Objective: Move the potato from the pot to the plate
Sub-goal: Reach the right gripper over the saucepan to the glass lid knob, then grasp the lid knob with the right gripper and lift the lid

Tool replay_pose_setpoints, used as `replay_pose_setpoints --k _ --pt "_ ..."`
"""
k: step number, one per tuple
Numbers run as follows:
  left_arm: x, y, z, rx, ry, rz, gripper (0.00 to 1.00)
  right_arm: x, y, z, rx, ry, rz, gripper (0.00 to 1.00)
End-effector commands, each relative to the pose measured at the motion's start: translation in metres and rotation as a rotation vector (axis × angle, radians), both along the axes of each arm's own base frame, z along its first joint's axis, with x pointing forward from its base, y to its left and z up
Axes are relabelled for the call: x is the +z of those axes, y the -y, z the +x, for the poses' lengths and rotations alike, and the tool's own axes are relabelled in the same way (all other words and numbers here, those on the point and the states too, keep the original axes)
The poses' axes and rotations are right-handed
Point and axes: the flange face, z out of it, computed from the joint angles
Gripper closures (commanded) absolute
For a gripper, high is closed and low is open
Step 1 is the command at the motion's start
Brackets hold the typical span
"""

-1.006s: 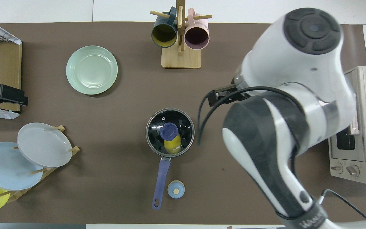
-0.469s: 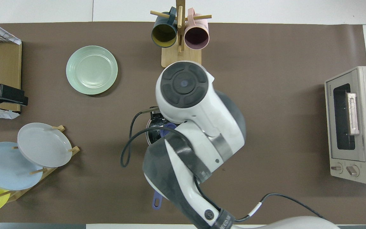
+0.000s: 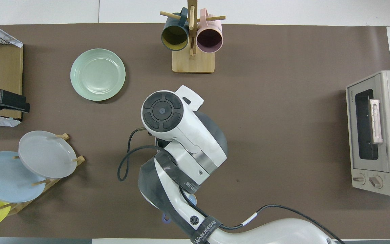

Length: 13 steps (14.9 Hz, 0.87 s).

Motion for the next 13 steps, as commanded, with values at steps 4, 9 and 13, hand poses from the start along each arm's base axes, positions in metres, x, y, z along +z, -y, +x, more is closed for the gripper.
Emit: replay_pose_setpoints --k 4,9,13 --pt "0.0024 0.0014 -0.009 0.004 -0.002 0.018 0.0 -0.003 0.009 -0.0176 0.009 0.003 -0.021 0.11" --pt "0.0024 -0.001 -0.0088 0.009 -0.002 0.018 0.0 -0.0027 0.0103 -0.016 0.019 0.006 -0.02 0.3" --pt "0.0023 -0.0002 -0.0091 0.009 -0.003 0.018 0.0 -0.0007 0.0108 -0.0145 0.021 0.011 -0.021 0.54"
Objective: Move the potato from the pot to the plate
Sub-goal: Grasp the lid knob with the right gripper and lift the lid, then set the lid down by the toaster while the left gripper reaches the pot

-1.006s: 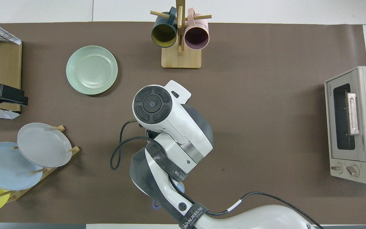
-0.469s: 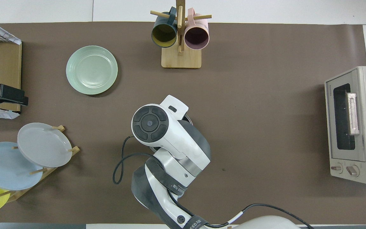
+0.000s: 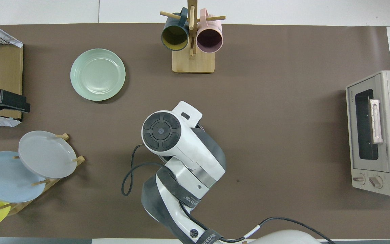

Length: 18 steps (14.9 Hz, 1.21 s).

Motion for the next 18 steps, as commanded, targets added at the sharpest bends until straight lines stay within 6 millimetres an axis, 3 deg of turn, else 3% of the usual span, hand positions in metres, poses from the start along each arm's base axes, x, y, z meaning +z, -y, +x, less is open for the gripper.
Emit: replay_pose_setpoints --k 1,3,5,8,10,12,14,17,18 --pt "0.002 -0.002 -0.009 0.011 -0.002 0.018 0.0 0.004 0.004 -0.003 0.013 0.013 0.0 0.57" --pt "0.002 -0.001 -0.009 0.01 -0.003 0.018 0.0 0.01 0.01 0.005 0.018 0.021 0.003 0.58" --pt "0.002 -0.001 -0.009 0.01 -0.003 0.018 0.0 0.026 0.022 0.016 0.025 0.026 0.004 0.67" --pt "0.003 0.004 -0.007 0.004 0.009 0.017 0.0 0.049 0.055 0.045 0.066 0.017 -0.001 0.67" --pt "0.004 0.006 -0.007 0.002 0.017 0.017 0.0 0.059 0.092 0.071 0.108 0.012 -0.001 0.67" --pt "0.005 0.025 -0.005 0.051 0.046 0.014 0.0 0.055 0.151 0.103 0.163 -0.005 0.002 0.67" --pt "0.003 0.069 -0.007 0.087 0.06 0.006 0.0 0.041 0.218 0.123 0.192 -0.031 -0.006 0.67" --pt "-0.011 0.137 -0.021 0.125 0.036 -0.017 0.0 0.007 0.318 0.129 0.235 -0.035 -0.002 0.67" --pt "-0.023 0.166 -0.026 0.145 0.028 -0.047 0.0 -0.005 0.338 0.126 0.251 -0.031 -0.001 0.67"
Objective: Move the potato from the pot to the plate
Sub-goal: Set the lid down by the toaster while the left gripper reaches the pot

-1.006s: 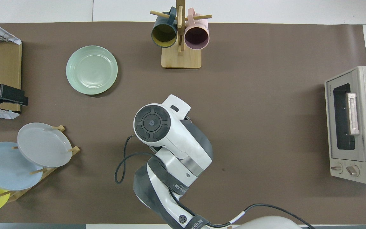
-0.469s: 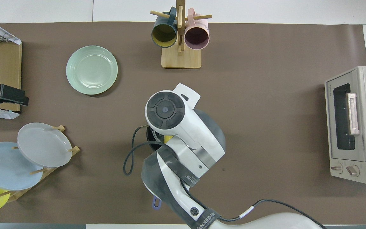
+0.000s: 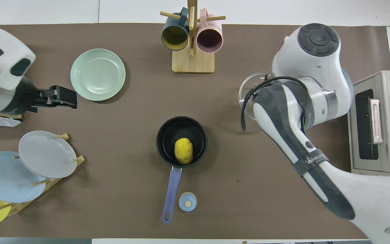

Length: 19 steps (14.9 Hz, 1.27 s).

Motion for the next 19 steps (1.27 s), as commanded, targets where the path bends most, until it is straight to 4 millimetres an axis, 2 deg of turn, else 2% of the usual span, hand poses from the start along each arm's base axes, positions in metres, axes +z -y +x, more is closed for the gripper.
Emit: replay_pose_setpoints --k 1,3,5,6,7,8,9,10,11,12,13,14,17,19 --pt "-0.042 0.071 -0.013 0.054 -0.006 -0.049 0.0 -0.026 0.05 -0.026 0.064 0.017 0.014 0.66" --pt "-0.08 0.125 -0.03 0.074 -0.012 -0.068 0.0 -0.035 0.077 -0.032 0.1 0.006 0.013 0.66" --pt "-0.128 0.178 -0.036 0.109 -0.03 -0.074 0.0 -0.049 0.113 -0.039 0.097 0.005 0.014 0.65" --pt "-0.154 0.193 -0.032 0.113 -0.044 -0.065 0.0 -0.059 0.12 -0.049 0.097 0.0 0.015 0.65" --pt "-0.168 0.203 -0.035 0.101 -0.05 -0.061 0.0 -0.066 0.121 -0.056 0.088 -0.006 0.017 0.64" --pt "-0.184 0.212 -0.046 0.084 -0.061 -0.052 0.0 -0.072 0.122 -0.065 0.079 -0.024 0.017 0.58" --pt "-0.194 0.213 -0.051 0.093 -0.064 -0.048 0.0 -0.073 0.123 -0.067 0.08 -0.021 0.017 0.52" --pt "-0.205 0.226 -0.064 0.085 -0.063 -0.048 0.0 -0.073 0.123 -0.066 0.091 -0.018 0.017 0.43" --pt "-0.215 0.233 -0.072 0.103 -0.058 -0.052 0.0 -0.072 0.124 -0.066 0.091 -0.017 0.017 0.22" --pt "-0.227 0.231 -0.076 0.119 -0.053 -0.055 0.0 -0.07 0.124 -0.064 0.079 -0.021 0.017 0.0" --pt "-0.237 0.232 -0.081 0.115 -0.049 -0.056 0.0 -0.059 0.123 -0.059 0.063 -0.005 0.018 0.0" --pt "-0.246 0.233 -0.088 0.107 -0.058 -0.046 0.0 -0.036 0.114 -0.051 0.047 0.023 0.018 0.0" --pt "-0.258 0.228 -0.094 0.11 -0.072 -0.032 0.0 0.04 0.085 -0.031 -0.091 0.048 0.017 0.0" --pt "-0.263 0.233 -0.099 0.128 -0.066 -0.038 0.0 0.098 0.08 -0.022 -0.153 0.039 0.005 0.0"
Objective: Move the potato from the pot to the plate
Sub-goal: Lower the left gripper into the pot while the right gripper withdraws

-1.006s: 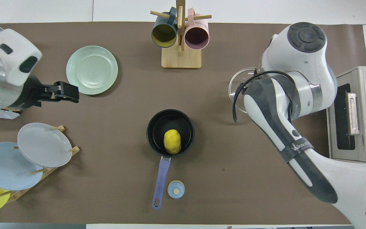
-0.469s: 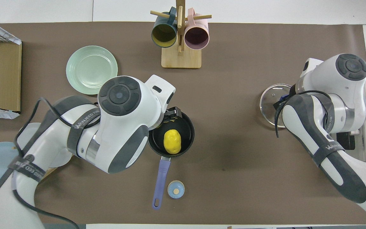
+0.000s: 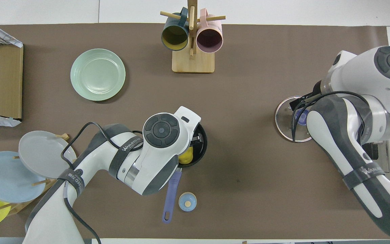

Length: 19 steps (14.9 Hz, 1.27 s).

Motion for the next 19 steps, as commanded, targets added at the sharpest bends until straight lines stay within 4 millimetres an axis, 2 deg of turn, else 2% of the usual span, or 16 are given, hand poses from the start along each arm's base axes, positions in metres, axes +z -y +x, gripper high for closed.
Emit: replay_pose_setpoints --k 1,2,4,6,8,11,14,17,18,19 --pt "-0.007 -0.003 -0.014 0.044 0.016 -0.024 0.0 0.083 -0.007 0.011 -0.088 -0.004 -0.003 0.0" --pt "-0.014 -0.002 -0.021 0.037 0.022 -0.027 0.0 0.104 -0.006 0.006 -0.112 -0.009 0.001 0.0" --pt "-0.017 -0.001 -0.022 0.05 0.033 -0.036 0.0 0.13 0.001 -0.016 -0.159 -0.016 0.0 0.0" --pt "-0.019 -0.002 -0.023 0.049 0.027 -0.031 0.0 0.141 0.009 -0.036 -0.206 -0.048 -0.014 0.0" --pt "-0.02 -0.002 -0.024 0.045 0.02 -0.025 0.0 0.135 0.027 -0.043 -0.229 -0.06 -0.021 0.0" --pt "-0.026 0.005 -0.033 0.024 0.011 -0.017 0.0 0.133 0.029 -0.043 -0.228 -0.074 -0.038 0.0" --pt "-0.034 0.006 -0.033 0.025 0.007 -0.012 0.0 0.138 0.034 -0.045 -0.236 -0.062 -0.038 0.0" --pt "-0.033 0.006 -0.033 0.021 0.006 -0.011 0.01 0.137 0.032 -0.056 -0.241 -0.074 -0.04 0.0" --pt "-0.033 0.006 -0.033 0.021 0.006 -0.011 0.17 0.137 0.031 -0.058 -0.238 -0.072 -0.038 0.0" --pt "-0.033 0.006 -0.033 0.02 0.006 -0.011 0.42 0.135 0.03 -0.06 -0.238 -0.078 -0.04 0.0"
